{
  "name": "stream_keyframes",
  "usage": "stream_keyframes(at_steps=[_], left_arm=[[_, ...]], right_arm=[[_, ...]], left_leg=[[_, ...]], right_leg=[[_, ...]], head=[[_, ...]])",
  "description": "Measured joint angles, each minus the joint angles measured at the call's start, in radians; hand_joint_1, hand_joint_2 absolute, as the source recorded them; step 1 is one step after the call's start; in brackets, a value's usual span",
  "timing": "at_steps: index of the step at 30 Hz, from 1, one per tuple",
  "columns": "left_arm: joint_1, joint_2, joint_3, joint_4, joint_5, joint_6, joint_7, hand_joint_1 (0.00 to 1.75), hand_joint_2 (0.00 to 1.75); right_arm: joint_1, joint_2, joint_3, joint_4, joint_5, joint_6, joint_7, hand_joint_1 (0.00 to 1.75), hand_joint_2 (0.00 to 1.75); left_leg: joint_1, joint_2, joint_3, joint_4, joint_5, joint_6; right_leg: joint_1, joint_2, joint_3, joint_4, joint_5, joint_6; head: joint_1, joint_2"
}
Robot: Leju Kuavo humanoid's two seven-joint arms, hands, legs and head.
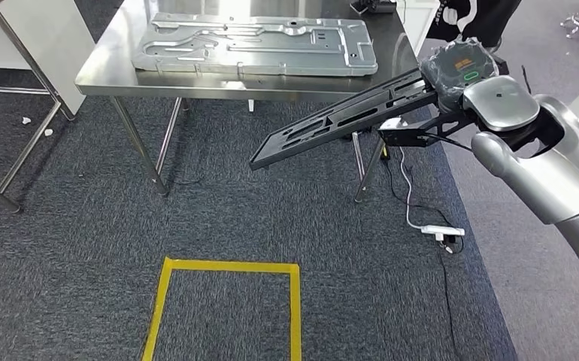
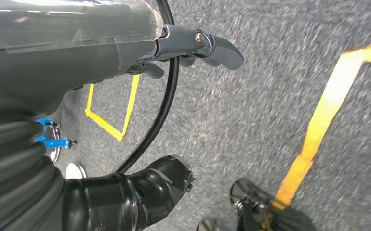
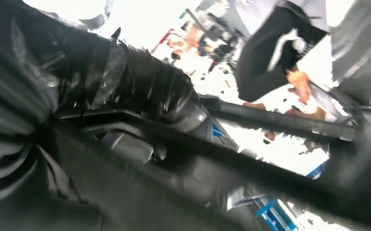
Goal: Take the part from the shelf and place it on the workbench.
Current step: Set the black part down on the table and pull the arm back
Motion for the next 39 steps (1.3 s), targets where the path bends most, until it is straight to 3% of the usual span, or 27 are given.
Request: stream_keyframes(at_steps=[2,3,4,7,8,9,11,12,14,16,18,19,20,21,23,24,26,27,29,31,33,34,35,37,38,39], left_arm=[[0.0,0.001,0.001,0.0,0.0,0.0,0.0,0.0,1.75],[0.001,0.001,0.001,0.0,0.0,0.0,0.0,0.0,1.75],[0.002,0.0,0.001,0.0,0.001,0.0,0.0,0.0,1.75],[0.004,-0.006,0.002,0.001,0.001,-0.001,0.001,0.0,1.75],[0.004,-0.008,0.003,0.002,0.001,-0.001,0.001,0.0,1.75],[0.003,-0.01,0.003,0.003,0.002,-0.001,0.001,0.0,1.75],[0.001,-0.009,0.004,0.003,0.004,0.0,0.002,0.0,1.75],[0.001,-0.008,0.004,0.003,0.006,0.0,0.003,0.0,1.75],[-0.002,-0.007,0.007,0.003,0.011,0.001,0.003,0.0,1.75],[-0.003,-0.007,0.01,0.003,0.016,0.004,0.003,0.0,1.75],[0.0,-0.007,0.012,0.003,0.019,0.008,0.003,0.0,1.75],[0.002,-0.007,0.012,0.003,0.019,0.01,0.003,0.0,1.75],[0.004,-0.007,0.012,0.003,0.019,0.011,0.003,0.0,1.75],[0.005,-0.008,0.013,0.003,0.019,0.012,0.003,0.0,1.75],[0.006,-0.009,0.013,0.003,0.018,0.012,0.003,0.0,1.75],[0.006,-0.009,0.013,0.003,0.018,0.013,0.003,0.0,1.75],[0.004,-0.01,0.013,0.003,0.016,0.014,0.003,0.0,1.75],[0.005,-0.01,0.013,0.003,0.015,0.015,0.003,0.0,1.75],[0.003,-0.01,0.013,0.003,0.012,0.017,0.002,0.0,1.75],[0.002,-0.01,0.013,0.003,0.011,0.018,0.002,0.0,1.75],[0.003,-0.01,0.013,0.003,0.011,0.018,0.002,0.0,1.75],[0.003,-0.01,0.013,0.003,0.011,0.018,0.002,0.0,1.75],[0.003,-0.01,0.013,0.003,0.01,0.018,0.002,0.0,1.75],[0.004,-0.017,0.013,0.003,0.01,0.018,0.002,0.0,1.75],[0.003,-0.019,0.013,0.004,0.01,0.018,0.002,0.0,1.75],[0.003,-0.022,0.013,0.004,0.009,0.018,0.002,0.0,1.75]], right_arm=[[0.003,-0.002,0.0,0.0,0.0,0.0,0.001,1.75,1.75],[0.004,-0.003,0.0,0.0,0.0,0.001,0.001,1.75,1.75],[0.004,-0.004,0.0,0.0,-0.001,0.001,0.002,1.75,1.75],[0.005,-0.008,0.001,0.0,-0.003,0.002,0.002,1.75,1.75],[0.004,-0.011,0.001,0.0,-0.003,0.002,0.002,1.75,1.75],[0.002,-0.012,0.001,-0.001,-0.003,0.001,0.003,1.75,1.75],[-0.001,-0.013,0.0,-0.004,0.006,-0.013,0.011,1.75,1.75],[0.002,-0.011,-0.003,-0.006,0.018,-0.032,0.022,1.75,1.75],[0.021,-0.002,-0.022,-0.013,0.062,-0.092,0.054,1.75,1.75],[0.065,0.014,-0.061,-0.024,0.127,-0.156,0.088,1.75,1.75],[0.121,0.034,-0.109,-0.039,0.193,-0.198,0.11,1.75,1.75],[0.147,0.042,-0.131,-0.047,0.215,-0.209,0.116,1.75,1.75],[0.168,0.049,-0.151,-0.054,0.23,-0.214,0.119,1.75,1.75],[0.186,0.055,-0.169,-0.06,0.24,-0.216,0.119,1.75,1.75],[0.211,0.065,-0.205,-0.07,0.259,-0.214,0.118,1.75,1.75],[0.221,0.07,-0.226,-0.077,0.272,-0.212,0.117,1.75,1.75],[0.239,0.077,-0.269,-0.091,0.297,-0.209,0.112,1.75,1.75],[0.248,0.079,-0.288,-0.099,0.31,-0.208,0.111,1.75,1.75],[0.266,0.083,-0.323,-0.113,0.332,-0.205,0.108,1.75,1.75],[0.289,0.088,-0.354,-0.121,0.352,-0.198,0.103,1.75,1.75],[0.314,0.092,-0.382,-0.125,0.37,-0.19,0.094,1.75,1.75],[0.324,0.094,-0.395,-0.126,0.377,-0.187,0.089,1.75,1.75],[0.331,0.095,-0.407,-0.126,0.384,-0.184,0.084,1.75,1.75],[0.338,0.097,-0.429,-0.128,0.393,-0.181,0.077,1.75,1.75],[0.339,0.098,-0.437,-0.131,0.395,-0.179,0.075,1.75,1.75],[0.34,0.099,-0.443,-0.133,0.397,-0.178,0.074,1.75,1.75]], left_leg=[[-0.004,-0.004,0.023,0.0,-0.02,0.003],[-0.006,-0.005,0.038,0.0,-0.031,0.003],[-0.008,-0.006,0.054,-0.001,-0.043,0.003],[-0.01,-0.008,0.094,-0.007,-0.075,-0.003],[-0.009,-0.008,0.101,-0.014,-0.081,-0.007],[-0.01,-0.008,0.107,-0.018,-0.08,-0.012],[-0.014,-0.005,0.112,-0.007,-0.066,-0.022],[-0.016,-0.004,0.099,0.03,-0.054,-0.026],[-0.013,-0.004,0.031,0.142,-0.053,-0.032],[-0.008,-0.004,-0.049,0.237,-0.109,-0.04],[-0.004,-0.004,-0.09,0.238,-0.165,-0.048],[-0.001,-0.003,-0.092,0.2,-0.155,-0.052],[0.002,-0.003,-0.087,0.144,-0.114,-0.056],[0.005,-0.002,-0.08,0.083,-0.052,-0.06],[0.007,0.005,-0.069,0.014,0.034,-0.052],[0.006,0.008,-0.067,0.004,0.048,-0.043],[0.004,0.007,-0.053,0.006,0.047,-0.022],[0.004,0.006,-0.046,0.005,0.044,-0.015],[0.003,0.005,-0.032,0.004,0.035,-0.003],[0.001,0.003,-0.018,0.004,0.02,0.002],[-0.004,-0.002,0.003,0.004,0.001,0.004],[-0.007,-0.003,0.016,0.004,-0.009,0.004],[-0.011,-0.004,0.029,0.003,-0.018,0.004],[-0.015,-0.006,0.052,0.0,-0.035,0.002],[-0.016,-0.007,0.061,-0.006,-0.043,-0.002],[-0.017,-0.007,0.068,-0.007,-0.044,-0.006]], right_leg=[[0.002,0.0,-0.08,0.069,-0.034,-0.003],[0.005,0.0,-0.099,0.058,-0.028,-0.008],[0.01,0.0,-0.102,0.016,0.001,-0.016],[0.035,0.0,-0.071,-0.163,0.156,-0.051],[0.042,-0.001,-0.062,-0.196,0.186,-0.061],[0.045,0.0,-0.055,-0.21,0.192,-0.067],[0.04,-0.001,-0.026,-0.235,0.187,-0.073],[0.035,0.0,-0.009,-0.247,0.183,-0.076],[0.027,-0.001,0.022,-0.264,0.173,-0.078],[0.023,-0.001,0.048,-0.269,0.154,-0.077],[0.018,0.001,0.079,-0.269,0.128,-0.07],[0.016,0.002,0.096,-0.267,0.114,-0.065],[0.013,0.003,0.111,-0.265,0.101,-0.059],[0.012,0.003,0.123,-0.257,0.086,-0.052],[0.014,0.006,0.132,-0.244,0.056,-0.037],[0.015,0.007,0.136,-0.232,0.046,-0.029],[0.012,0.007,0.136,-0.211,0.041,-0.019],[0.01,0.005,0.126,-0.182,0.044,-0.016],[0.007,0.001,0.065,-0.083,0.026,-0.01],[0.008,0.0,-0.023,0.033,-0.027,-0.005],[0.009,0.0,-0.076,0.061,-0.062,-0.009],[0.012,0.0,-0.079,0.028,-0.048,-0.016],[0.018,-0.001,-0.071,-0.031,-0.008,-0.027],[0.036,0.002,-0.044,-0.153,0.104,-0.058],[0.043,0.006,-0.033,-0.19,0.141,-0.071],[0.047,0.01,-0.024,-0.212,0.16,-0.081]], head=[[0.0,0.0],[0.0,0.0],[0.0,0.0],[-0.002,0.0],[-0.002,0.0],[-0.003,0.0],[-0.001,0.0],[-0.003,0.0],[-0.005,0.0],[-0.007,0.0],[-0.007,0.0],[-0.007,0.0],[-0.007,0.0],[-0.007,0.0],[-0.008,0.0],[-0.009,0.0],[-0.008,0.0],[-0.008,0.0],[-0.008,0.0],[-0.008,0.0],[-0.008,0.0],[-0.008,0.0],[-0.008,0.0],[-0.009,0.0],[-0.008,0.0],[-0.008,0.0]])
